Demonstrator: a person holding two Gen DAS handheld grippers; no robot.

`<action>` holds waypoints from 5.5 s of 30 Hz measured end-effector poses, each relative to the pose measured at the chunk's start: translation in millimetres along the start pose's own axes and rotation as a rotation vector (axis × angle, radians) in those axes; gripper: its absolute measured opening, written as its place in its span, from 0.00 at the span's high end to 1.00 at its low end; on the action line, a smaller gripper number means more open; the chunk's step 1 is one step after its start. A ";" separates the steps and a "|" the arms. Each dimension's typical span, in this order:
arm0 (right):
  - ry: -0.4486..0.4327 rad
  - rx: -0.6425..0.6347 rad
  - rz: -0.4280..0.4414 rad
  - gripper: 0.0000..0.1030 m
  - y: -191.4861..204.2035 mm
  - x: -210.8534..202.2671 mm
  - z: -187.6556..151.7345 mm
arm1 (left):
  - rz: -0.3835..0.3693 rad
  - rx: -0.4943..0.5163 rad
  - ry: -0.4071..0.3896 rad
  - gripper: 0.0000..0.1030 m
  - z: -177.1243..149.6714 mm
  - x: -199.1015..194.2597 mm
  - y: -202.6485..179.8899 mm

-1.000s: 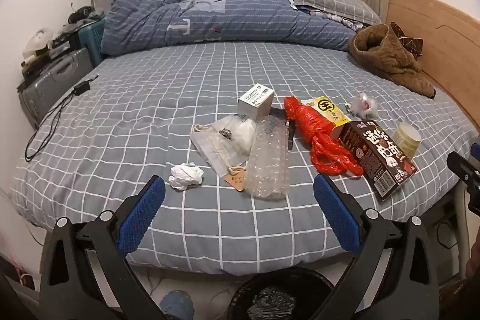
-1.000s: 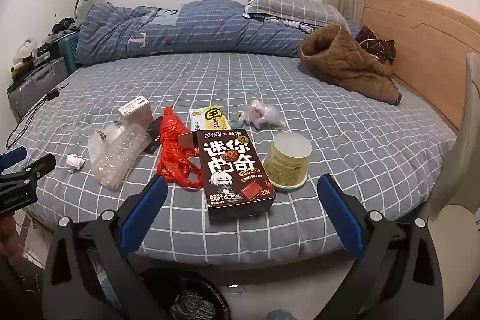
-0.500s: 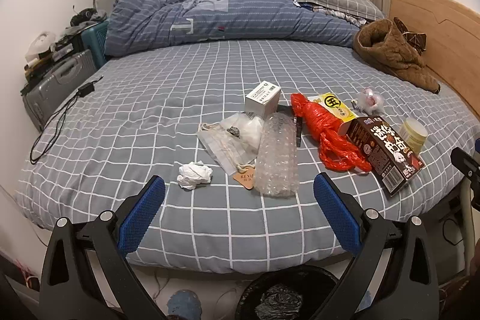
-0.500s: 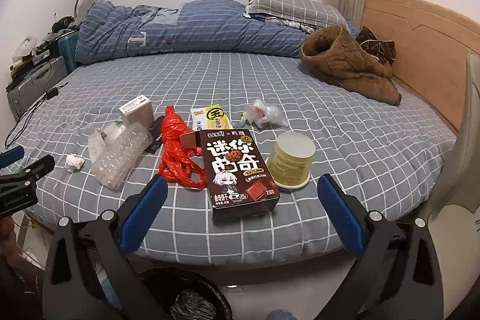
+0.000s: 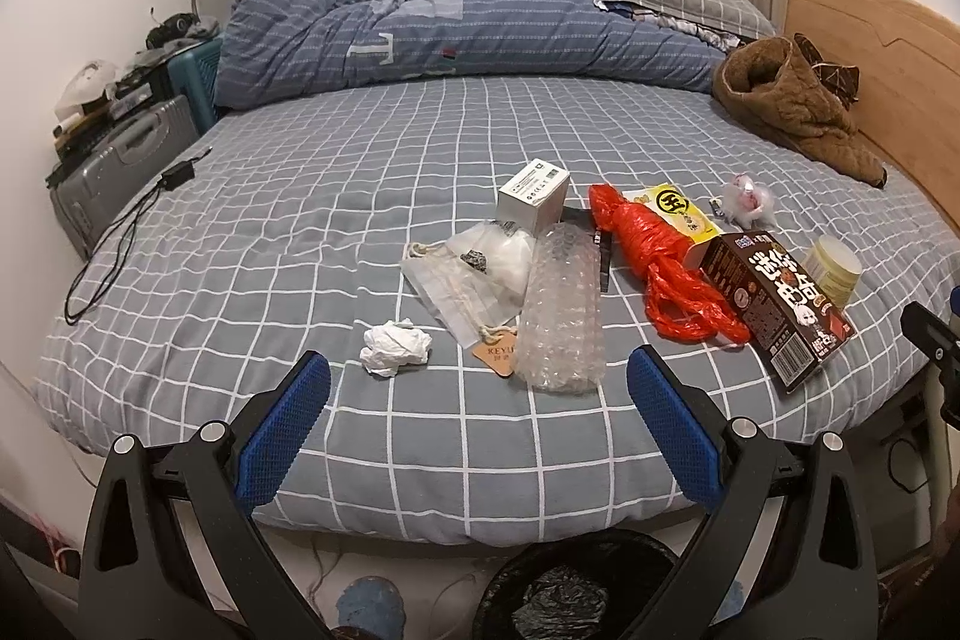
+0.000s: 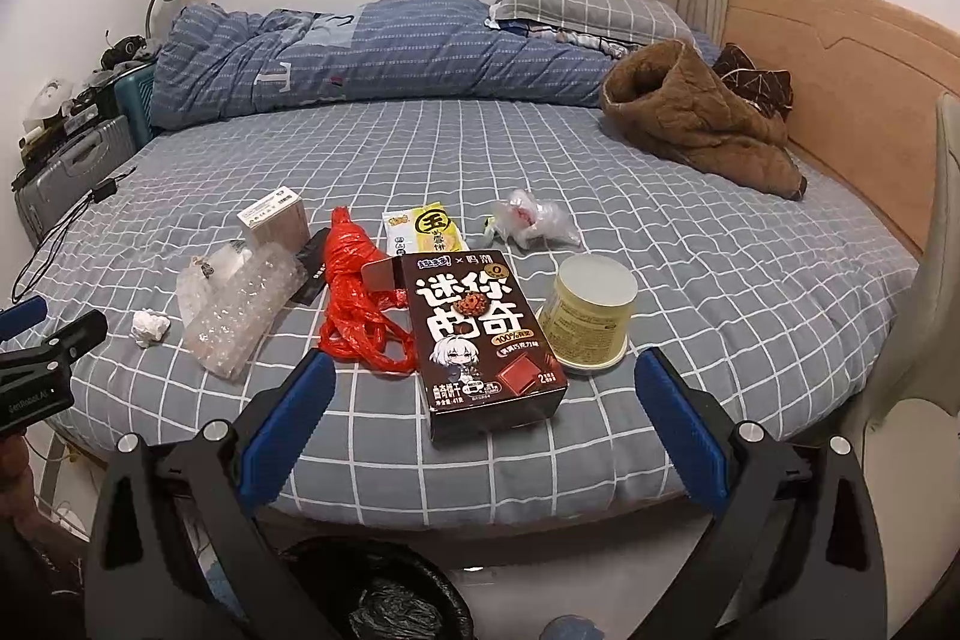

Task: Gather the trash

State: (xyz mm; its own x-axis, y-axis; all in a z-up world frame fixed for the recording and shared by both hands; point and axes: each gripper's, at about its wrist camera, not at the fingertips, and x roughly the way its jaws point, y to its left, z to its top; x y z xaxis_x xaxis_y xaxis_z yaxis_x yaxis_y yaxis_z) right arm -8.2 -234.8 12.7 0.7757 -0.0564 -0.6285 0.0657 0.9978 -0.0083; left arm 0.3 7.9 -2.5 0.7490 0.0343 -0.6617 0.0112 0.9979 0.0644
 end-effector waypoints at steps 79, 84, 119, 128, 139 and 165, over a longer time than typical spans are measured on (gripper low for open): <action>0.163 -0.050 0.019 0.07 1.6 102.0 7.6 | 0.087 -0.077 0.114 0.06 -2.6 74.7 66.1; 0.194 -0.048 0.031 0.07 -0.9 117.0 -0.5 | 0.090 -0.079 0.138 0.07 -4.3 95.8 70.6; 0.299 -0.013 0.061 0.07 -9.9 150.6 -16.1 | 0.039 -0.073 0.243 0.73 -7.1 147.5 63.7; 0.285 -0.022 0.073 0.11 -4.0 149.0 -18.4 | 0.001 -0.069 0.220 0.75 -5.2 136.8 61.4; 0.201 -0.032 0.060 0.13 2.1 121.7 -7.6 | -0.017 -0.051 0.179 0.75 -1.1 122.7 48.0; -0.002 -0.063 0.050 0.13 27.2 49.1 9.5 | -0.116 -0.065 0.052 0.75 6.4 58.2 20.4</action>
State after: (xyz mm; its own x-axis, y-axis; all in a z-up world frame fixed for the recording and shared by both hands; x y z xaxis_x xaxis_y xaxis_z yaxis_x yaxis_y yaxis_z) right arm 37.6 -210.7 -11.0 0.7782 -0.0067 -0.6280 -0.0123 0.9996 -0.0259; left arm 48.4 29.9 -34.9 0.7096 -0.0799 -0.7001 0.0514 0.9968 -0.0616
